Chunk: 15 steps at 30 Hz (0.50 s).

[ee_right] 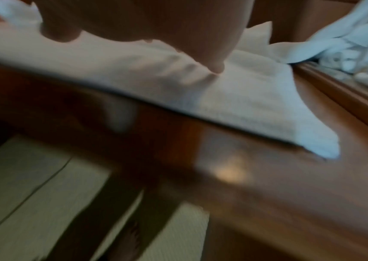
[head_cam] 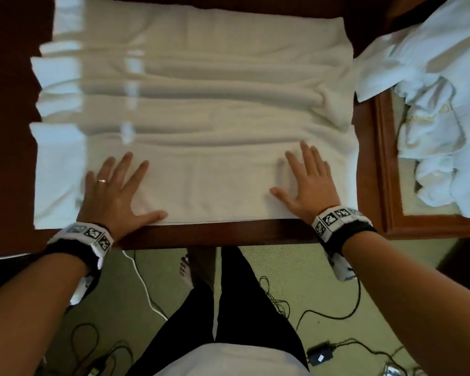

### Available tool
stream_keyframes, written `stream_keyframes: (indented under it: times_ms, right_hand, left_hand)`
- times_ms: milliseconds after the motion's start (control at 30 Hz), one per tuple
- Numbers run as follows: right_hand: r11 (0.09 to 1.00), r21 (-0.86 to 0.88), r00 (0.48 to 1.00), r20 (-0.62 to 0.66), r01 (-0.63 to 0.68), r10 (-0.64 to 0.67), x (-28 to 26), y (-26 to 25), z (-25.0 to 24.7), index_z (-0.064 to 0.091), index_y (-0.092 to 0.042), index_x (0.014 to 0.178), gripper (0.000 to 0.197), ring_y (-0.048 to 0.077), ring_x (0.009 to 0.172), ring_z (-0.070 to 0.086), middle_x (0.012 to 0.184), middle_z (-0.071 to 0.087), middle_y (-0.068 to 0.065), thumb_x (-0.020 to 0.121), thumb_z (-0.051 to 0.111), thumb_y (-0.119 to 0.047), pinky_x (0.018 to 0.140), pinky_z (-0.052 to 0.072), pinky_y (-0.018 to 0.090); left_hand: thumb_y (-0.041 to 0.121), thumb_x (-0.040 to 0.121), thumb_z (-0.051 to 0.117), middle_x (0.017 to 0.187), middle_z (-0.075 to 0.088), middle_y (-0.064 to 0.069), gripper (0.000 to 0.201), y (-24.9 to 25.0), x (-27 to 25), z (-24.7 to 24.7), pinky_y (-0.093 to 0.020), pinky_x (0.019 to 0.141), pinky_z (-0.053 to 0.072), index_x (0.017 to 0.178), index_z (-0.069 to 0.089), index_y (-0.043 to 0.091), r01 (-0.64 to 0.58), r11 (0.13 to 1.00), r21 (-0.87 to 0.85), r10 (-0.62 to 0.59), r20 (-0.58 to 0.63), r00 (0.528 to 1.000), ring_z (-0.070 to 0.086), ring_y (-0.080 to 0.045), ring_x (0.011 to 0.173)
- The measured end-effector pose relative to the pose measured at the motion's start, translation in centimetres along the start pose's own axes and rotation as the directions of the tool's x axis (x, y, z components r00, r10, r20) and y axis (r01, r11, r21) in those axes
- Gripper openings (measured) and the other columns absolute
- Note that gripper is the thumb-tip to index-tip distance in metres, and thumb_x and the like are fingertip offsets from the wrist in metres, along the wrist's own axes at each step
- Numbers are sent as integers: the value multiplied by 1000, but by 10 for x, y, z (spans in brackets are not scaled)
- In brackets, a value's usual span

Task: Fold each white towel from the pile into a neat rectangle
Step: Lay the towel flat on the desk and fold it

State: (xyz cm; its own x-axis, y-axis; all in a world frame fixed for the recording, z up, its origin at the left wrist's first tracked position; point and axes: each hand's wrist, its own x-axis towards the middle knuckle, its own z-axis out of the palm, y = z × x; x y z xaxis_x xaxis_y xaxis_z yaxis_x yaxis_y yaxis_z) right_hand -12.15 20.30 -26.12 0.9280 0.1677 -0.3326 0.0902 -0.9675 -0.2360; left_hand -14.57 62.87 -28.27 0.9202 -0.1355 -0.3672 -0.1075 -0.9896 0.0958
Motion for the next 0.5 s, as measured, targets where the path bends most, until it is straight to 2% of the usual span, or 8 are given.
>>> stream_keyframes:
  times_ms: [100, 167, 233, 267, 300, 333, 400, 500]
  right_hand:
    - [973, -156, 957, 263, 170, -125, -48, -8, 22, -19, -33, 154, 114, 38, 146, -28, 159, -35, 7, 69, 19, -98, 118, -5, 61]
    - [937, -265, 937, 322, 229, -138, -69, -4, 38, -26, -30, 152, 121, 43, 142, -32, 155, -40, 11, 71, 39, -93, 117, -5, 64]
    - [925, -307, 956, 255, 222, -145, -86, -1, 49, -14, -27, 156, 117, 48, 146, -19, 160, -26, 17, 80, 70, -55, 116, 11, 68]
    - [927, -311, 971, 180, 211, -160, -93, -1, 53, -2, -26, 158, 109, 51, 147, -5, 164, -12, 19, 80, 74, -26, 113, 22, 68]
    - [927, -313, 977, 107, 209, -184, -101, -2, 55, 11, -23, 158, 101, 52, 146, 10, 164, 4, 21, 75, 66, -4, 109, 32, 67]
    - [924, -308, 974, 62, 224, -216, -107, -1, 57, 25, -19, 155, 95, 53, 142, 25, 161, 19, 22, 69, 56, 6, 102, 39, 64]
    - [918, -308, 966, 11, 247, -256, -117, 2, 56, 47, -10, 140, 78, 52, 130, 46, 150, 41, 24, 64, 47, 4, 91, 49, 59]
    - [961, -276, 996, -67, 36, -56, -121, -1, 30, 61, -1, 110, 40, 47, 106, 62, 122, 61, 25, 71, 53, 4, 79, 55, 53]
  left_hand:
    - [109, 47, 26, 167, -16, 2, 135, 5, -41, 25, -66, 117, 6, 158, -7, 39, -66, 996, 57, 60, 103, 993, -5, -35, 154]
    - [104, 51, 45, 168, -14, -1, 136, 5, -58, 34, -70, 115, 10, 159, -6, 39, -99, 991, 87, 91, 100, 991, -2, -39, 153]
    - [70, 59, 81, 169, 4, -7, 126, 6, -70, 36, -73, 108, 22, 159, 13, 34, -128, 986, 110, 123, 49, 991, 15, -44, 150]
    - [47, 59, 91, 167, 14, -8, 121, 7, -76, 38, -73, 105, 27, 157, 23, 31, -138, 983, 125, 138, 8, 990, 24, -46, 147]
    - [27, 56, 95, 165, 23, -9, 118, 8, -84, 39, -71, 103, 30, 155, 31, 28, -145, 981, 129, 149, -21, 989, 30, -47, 143]
    - [14, 53, 94, 163, 29, -10, 116, 9, -92, 40, -69, 101, 34, 153, 37, 26, -162, 978, 128, 167, -31, 985, 36, -47, 141]
    - [2, 48, 91, 156, 42, -11, 108, 4, -108, 38, -66, 96, 42, 146, 49, 19, -212, 968, 132, 218, -33, 975, 47, -46, 133]
    - [-1, 47, 91, 133, 61, -20, 81, -9, -118, 21, -64, 89, 49, 124, 67, 6, -154, 976, 153, 164, -57, 985, 60, -49, 113]
